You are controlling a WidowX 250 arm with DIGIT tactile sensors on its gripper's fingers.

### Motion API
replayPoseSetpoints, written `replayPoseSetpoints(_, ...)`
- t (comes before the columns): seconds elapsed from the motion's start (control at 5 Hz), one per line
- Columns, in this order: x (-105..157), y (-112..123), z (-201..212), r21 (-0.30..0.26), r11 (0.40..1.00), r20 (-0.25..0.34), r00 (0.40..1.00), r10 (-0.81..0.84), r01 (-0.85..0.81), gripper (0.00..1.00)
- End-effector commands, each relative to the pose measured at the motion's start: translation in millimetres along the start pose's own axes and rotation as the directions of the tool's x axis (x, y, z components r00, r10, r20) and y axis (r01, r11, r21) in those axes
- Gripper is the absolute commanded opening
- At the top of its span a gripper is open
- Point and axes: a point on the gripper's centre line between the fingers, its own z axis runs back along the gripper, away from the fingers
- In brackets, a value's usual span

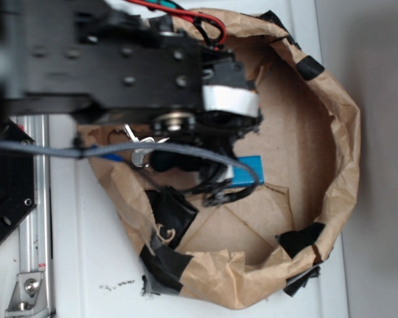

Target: Grab the plastic pickle.

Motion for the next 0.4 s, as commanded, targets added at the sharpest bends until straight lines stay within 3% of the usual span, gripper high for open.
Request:
replayPoseSetpoints(0.0, 19.2, 10.3, 54.1, 0.070, 0.994, 0.070, 0.994, -0.088, 0.083, 0.00)
replayPoseSetpoints(0.2, 22.4, 13.3, 47.8, 0.094, 0.995, 0.046, 0.998, -0.036, 0.031, 0.00)
